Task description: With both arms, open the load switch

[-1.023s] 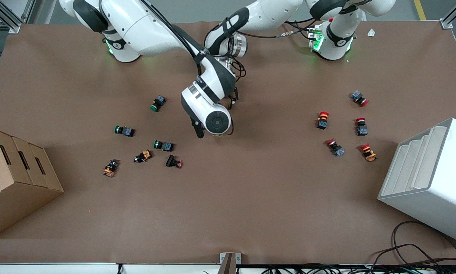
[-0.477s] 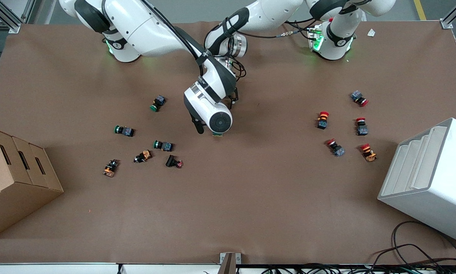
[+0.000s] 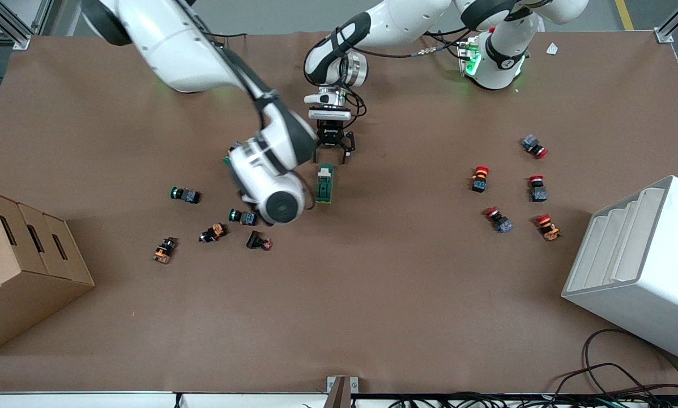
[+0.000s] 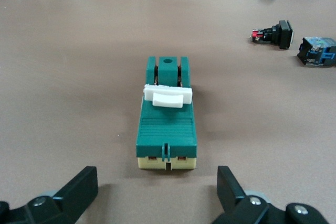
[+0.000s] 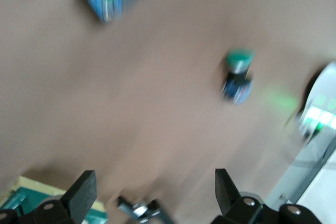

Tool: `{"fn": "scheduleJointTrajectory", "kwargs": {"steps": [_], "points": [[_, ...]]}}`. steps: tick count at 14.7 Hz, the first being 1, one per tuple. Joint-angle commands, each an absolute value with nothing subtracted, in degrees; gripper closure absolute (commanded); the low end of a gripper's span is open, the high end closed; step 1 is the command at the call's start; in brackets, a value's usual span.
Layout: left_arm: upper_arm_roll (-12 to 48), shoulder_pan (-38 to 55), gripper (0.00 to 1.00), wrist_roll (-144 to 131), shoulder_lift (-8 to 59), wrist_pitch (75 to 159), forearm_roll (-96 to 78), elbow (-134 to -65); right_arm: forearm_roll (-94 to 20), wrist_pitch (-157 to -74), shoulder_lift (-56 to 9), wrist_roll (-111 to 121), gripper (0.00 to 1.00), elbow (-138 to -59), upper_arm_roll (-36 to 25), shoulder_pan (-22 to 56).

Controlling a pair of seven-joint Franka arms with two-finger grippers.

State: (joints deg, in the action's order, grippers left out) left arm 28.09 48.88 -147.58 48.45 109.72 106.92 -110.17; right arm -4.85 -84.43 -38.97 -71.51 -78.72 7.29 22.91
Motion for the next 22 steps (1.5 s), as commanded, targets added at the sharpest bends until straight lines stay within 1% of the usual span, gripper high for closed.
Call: {"fn": "scheduleJointTrajectory", "kwargs": {"steps": [1, 2, 4, 7, 10, 12, 13, 16, 19, 22], "points": [[27.42, 48.52, 0.01, -147.57, 49.31, 109.42, 106.97, -108.99, -2.29, -82.62, -31.31, -49.46, 0.00, -81.65, 8.44, 12.69], [27.60, 48.25, 0.01, -146.26, 48.52, 109.42, 105.31, -108.90, -1.15, -82.53, -29.81, -42.61, 0.00, -81.65, 8.44, 9.87], [28.82, 48.16, 0.01, -142.49, 47.03, 109.42, 98.13, -105.84, 0.96, -82.62, -27.08, -29.16, 0.00, -81.56, 8.53, 4.86], [31.02, 48.08, 0.01, -132.49, 44.49, 109.42, 83.38, -96.63, 5.17, -83.41, -23.30, -14.27, 0.00, -81.30, 8.61, -0.95], [30.94, 46.86, 0.01, -122.38, 39.75, 109.42, 69.74, -90.37, 5.19, -83.85, -19.96, -3.90, 0.00, -81.12, 8.61, -6.57], [31.02, 43.61, 0.01, -115.61, 34.92, 109.42, 62.79, -90.00, 4.83, -83.85, -19.34, 0.16, 0.00, -80.60, 8.79, -10.44], [31.03, 41.68, 0.01, -110.96, 32.37, 109.51, 58.75, -89.91, 4.83, -83.67, -19.42, 1.74, 0.00, -79.12, 8.79, -11.68], [30.85, 33.69, 0.00, -92.26, 23.67, 109.34, 44.16, -89.83, 4.84, -83.15, -19.34, 3.25, 0.00, -76.64, 8.61, -13.53], [30.85, 24.82, 0.00, -77.48, 18.21, 108.64, 36.50, -89.21, 5.10, -82.45, -19.51, 3.25, 0.00, -75.68, 8.96, -13.53], [30.94, 16.11, 0.00, -60.09, 14.25, 104.34, 31.39, -88.24, 5.27, -80.69, -19.60, 3.43, 0.00, -73.75, 9.23, -12.49]]}}
